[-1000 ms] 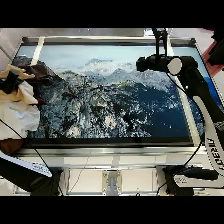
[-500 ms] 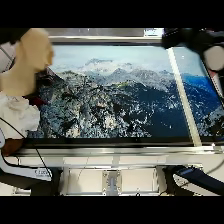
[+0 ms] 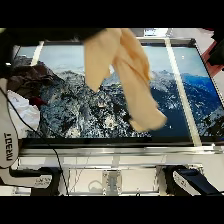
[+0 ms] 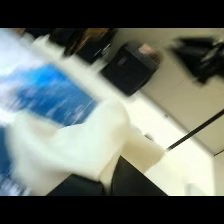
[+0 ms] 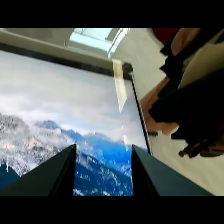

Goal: Fold the shirts.

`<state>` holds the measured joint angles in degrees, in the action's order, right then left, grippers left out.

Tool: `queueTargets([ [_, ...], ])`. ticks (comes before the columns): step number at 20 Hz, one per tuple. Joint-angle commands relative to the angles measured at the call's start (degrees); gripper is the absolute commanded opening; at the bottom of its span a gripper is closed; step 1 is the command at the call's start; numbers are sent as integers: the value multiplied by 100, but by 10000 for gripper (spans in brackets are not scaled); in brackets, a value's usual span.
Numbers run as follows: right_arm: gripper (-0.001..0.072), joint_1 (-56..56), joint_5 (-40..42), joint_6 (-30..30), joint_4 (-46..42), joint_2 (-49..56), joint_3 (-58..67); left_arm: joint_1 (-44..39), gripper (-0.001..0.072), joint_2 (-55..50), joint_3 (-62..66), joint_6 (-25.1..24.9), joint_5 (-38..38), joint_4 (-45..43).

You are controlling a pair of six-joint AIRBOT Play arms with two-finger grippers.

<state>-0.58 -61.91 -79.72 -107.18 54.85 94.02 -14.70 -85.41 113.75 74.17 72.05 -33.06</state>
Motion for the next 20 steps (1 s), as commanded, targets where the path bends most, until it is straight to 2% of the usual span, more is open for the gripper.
queueTargets([
  [1,410,-750,-339,199,1537,72,-656,-540,12,-184,-599,1298,278,-3130],
  [2,410,-857,-337,293,1996,166,-1003,-538,12,-297,-874,1351,391,-3348],
  [3,411,-872,-337,389,2286,260,-1346,-529,80,-428,-1167,1360,487,-3501],
  [5,436,-848,-345,535,2750,496,-2153,-529,720,-728,-1587,1386,590,-3805],
  [6,507,-848,-391,715,2964,643,-2575,-529,707,-876,-1633,1419,625,-3943],
  [7,517,-848,-407,894,2922,763,-2953,-529,707,-988,-1628,1416,516,-3987],
  [9,516,-868,-227,870,2411,883,-3534,-529,707,-1029,-1620,1364,-212,-3980],
  [11,516,-868,-153,485,1812,883,-3814,-529,706,-1032,-1596,977,-914,-3987],
  [12,516,-868,-221,409,1742,883,-3866,-529,704,-1067,-1596,894,-966,-3985],
  [15,520,-868,-269,415,2177,883,-4092,-531,704,-1392,-1596,-57,-164,-3827],
  [17,520,-868,-304,411,2422,883,-4406,-542,707,-1613,-1596,-645,-33,-3884],
  [18,520,-866,-385,413,2610,883,-4583,-542,707,-1711,-1596,-835,-87,-3906],
  [20,520,-866,-570,452,2859,883,-4861,-546,706,-1895,-1596,-857,-208,-3895],
])
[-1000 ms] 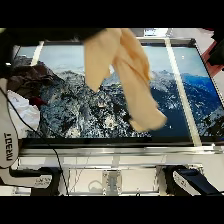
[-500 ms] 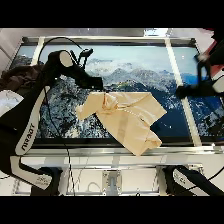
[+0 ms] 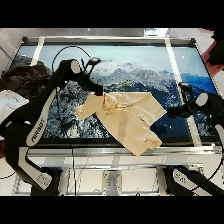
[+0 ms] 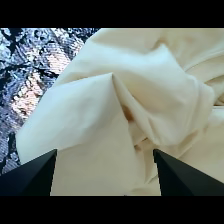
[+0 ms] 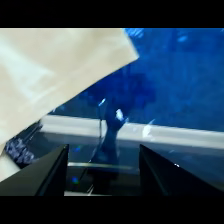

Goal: Fold the shirts.

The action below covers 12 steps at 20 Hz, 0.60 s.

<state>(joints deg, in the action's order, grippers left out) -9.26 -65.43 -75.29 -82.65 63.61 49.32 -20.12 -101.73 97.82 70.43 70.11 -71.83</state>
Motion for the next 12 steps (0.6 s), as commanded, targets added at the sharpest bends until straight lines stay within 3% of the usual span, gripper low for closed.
queueTargets([
  [1,520,7,-293,13,431,7,-507,-20,707,-356,-2,-496,-61,-46],
  [5,519,7,-479,11,490,4,-636,-133,706,-525,-2,-487,-763,-946],
  [9,519,7,-424,9,798,2,-636,-133,698,-553,15,-485,-824,-896],
  [11,519,9,-413,9,1091,2,-654,-133,602,-632,15,-422,-573,-876],
  [12,519,9,-389,13,1357,2,-684,-133,483,-697,15,-422,-404,-855],
])
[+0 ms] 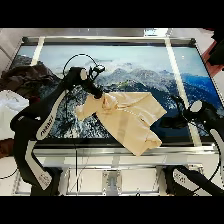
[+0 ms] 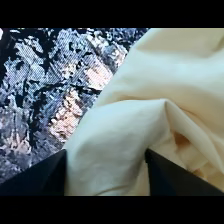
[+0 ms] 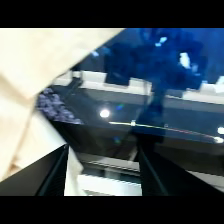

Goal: Fold the shirts.

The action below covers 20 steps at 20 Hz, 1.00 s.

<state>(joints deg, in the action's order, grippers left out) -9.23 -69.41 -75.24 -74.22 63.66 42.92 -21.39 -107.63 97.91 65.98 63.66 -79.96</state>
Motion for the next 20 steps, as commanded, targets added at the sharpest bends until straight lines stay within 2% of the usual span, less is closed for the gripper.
queueTargets([
  [1,519,7,83,44,850,-2,-118,-7,253,-166,7,20,393,-9],
  [2,520,9,144,164,1196,-2,-232,-7,9,-227,7,17,535,39],
  [6,519,155,195,354,1499,-2,-750,-11,13,-284,13,17,708,39],
  [9,519,444,903,352,1563,-2,-1150,-13,13,-284,13,26,678,46],
  [11,518,643,1309,490,1921,0,-1268,-11,13,-284,13,28,697,44],
  [14,502,905,1731,925,2573,0,-1270,-11,13,-284,13,28,693,44],
  [18,484,1047,2015,929,2649,46,-1270,-11,13,-284,13,111,693,44],
  [19,417,1047,2048,931,2647,74,-1270,-11,13,-284,13,120,695,46],
  [20,241,1047,2100,933,2649,101,-1270,-11,13,-284,13,129,695,46],
])
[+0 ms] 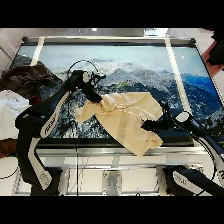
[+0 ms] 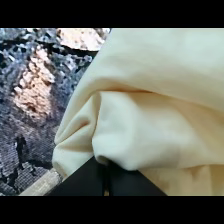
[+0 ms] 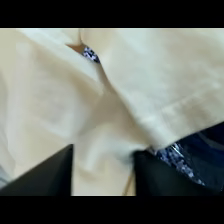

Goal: Fold the shirts.

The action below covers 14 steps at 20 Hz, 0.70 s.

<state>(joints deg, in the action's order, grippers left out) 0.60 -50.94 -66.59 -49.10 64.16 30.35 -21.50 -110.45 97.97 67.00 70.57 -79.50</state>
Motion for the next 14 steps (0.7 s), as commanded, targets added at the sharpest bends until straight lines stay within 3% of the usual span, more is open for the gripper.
queueTargets([
  [1,66,63,330,68,136,72,-11,0,13,-2,7,26,7,-2],
  [2,35,63,428,87,133,72,-11,0,13,-2,7,26,4,-2],
  [5,33,57,455,203,-13,70,195,0,12,4,295,131,286,-299],
  [8,32,55,-315,195,-612,-153,1040,44,12,210,1294,914,940,-1325],
  [12,31,-262,-1075,2,-1239,-1499,2385,68,12,1338,2096,1246,1836,-2468],
  [14,31,-649,-1259,-9,-1458,-2433,3003,68,12,2249,2094,1276,2251,-2610],
])
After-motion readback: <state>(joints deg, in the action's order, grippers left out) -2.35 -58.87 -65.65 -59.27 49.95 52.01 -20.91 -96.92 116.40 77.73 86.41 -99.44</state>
